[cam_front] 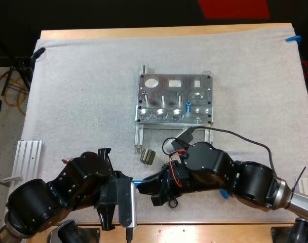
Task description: Load cells from left to right
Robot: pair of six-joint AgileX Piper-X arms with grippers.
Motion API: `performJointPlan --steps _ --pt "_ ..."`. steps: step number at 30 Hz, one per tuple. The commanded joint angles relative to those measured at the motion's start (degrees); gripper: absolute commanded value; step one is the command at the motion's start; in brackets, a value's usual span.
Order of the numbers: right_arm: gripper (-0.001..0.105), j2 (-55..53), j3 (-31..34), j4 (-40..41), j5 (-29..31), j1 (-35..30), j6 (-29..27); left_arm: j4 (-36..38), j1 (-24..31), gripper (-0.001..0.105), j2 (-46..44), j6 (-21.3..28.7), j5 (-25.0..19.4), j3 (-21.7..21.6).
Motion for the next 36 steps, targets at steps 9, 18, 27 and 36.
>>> performJointPlan --steps 9,18,27,36 --pt "0.000 0.13 -1.02 0.58 -0.82 -0.38 -0.98 0.59 0.02 0.015 -1.12 -0.65 -4.96 -1.00" --pt "0.000 2.98 -9.94 14.55 1.26 -6.51 -4.69 -0.25 0.02 0.067 -9.82 -12.55 -11.72 -2.16" --pt "0.000 10.53 -22.75 34.62 7.60 -16.72 -16.94 -0.40 0.02 0.067 -22.03 -28.25 -14.56 -1.48" --pt "0.000 21.23 -33.94 48.85 16.58 -24.01 -25.89 -10.35 0.02 0.067 -24.20 -31.77 -16.52 8.02"
